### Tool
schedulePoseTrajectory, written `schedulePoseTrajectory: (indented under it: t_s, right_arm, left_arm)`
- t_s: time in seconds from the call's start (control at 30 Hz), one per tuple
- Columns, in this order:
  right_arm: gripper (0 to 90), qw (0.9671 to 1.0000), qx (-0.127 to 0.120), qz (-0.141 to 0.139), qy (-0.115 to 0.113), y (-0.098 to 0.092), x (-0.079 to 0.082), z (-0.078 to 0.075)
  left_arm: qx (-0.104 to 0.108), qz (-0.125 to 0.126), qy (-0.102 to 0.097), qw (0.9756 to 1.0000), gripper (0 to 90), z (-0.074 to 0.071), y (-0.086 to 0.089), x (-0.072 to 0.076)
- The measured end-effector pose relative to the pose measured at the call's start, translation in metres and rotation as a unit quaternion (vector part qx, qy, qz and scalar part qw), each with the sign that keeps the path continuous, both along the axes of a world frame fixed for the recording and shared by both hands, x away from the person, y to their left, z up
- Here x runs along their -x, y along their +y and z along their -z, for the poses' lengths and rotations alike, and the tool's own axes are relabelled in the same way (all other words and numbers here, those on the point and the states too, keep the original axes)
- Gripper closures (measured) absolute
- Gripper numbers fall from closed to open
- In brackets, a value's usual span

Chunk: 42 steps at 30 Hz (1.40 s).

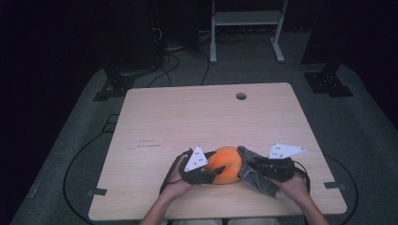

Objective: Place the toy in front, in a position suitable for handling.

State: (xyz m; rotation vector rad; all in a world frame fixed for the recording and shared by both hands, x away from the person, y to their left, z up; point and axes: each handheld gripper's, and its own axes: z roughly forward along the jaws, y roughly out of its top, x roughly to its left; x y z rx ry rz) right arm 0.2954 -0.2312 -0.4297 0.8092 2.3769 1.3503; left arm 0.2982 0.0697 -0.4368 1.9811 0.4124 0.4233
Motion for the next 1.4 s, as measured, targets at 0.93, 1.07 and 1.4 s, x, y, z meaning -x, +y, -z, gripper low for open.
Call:
schedulePoseTrajectory:
  t_s: [0.93, 1.07, 1.4]
  right_arm:
    - [81.2, 0.9989, -0.038, -0.029, -0.004, 0.008, 0.003, -0.004]
    - [81.3, 0.9990, -0.034, -0.027, 0.006, 0.006, 0.004, 0.000]
    - [81.3, 0.9991, -0.026, -0.023, -0.025, 0.009, 0.011, -0.011]
  left_arm:
    - [-0.006, 0.022, -0.006, 0.9997, 41.4, 0.001, -0.002, 0.000]
    - [0.014, 0.023, 0.042, 0.9988, 22.7, -0.005, 0.001, -0.005]
    - [0.026, -0.005, -0.001, 0.9997, 42.7, -0.008, -0.014, -0.001]
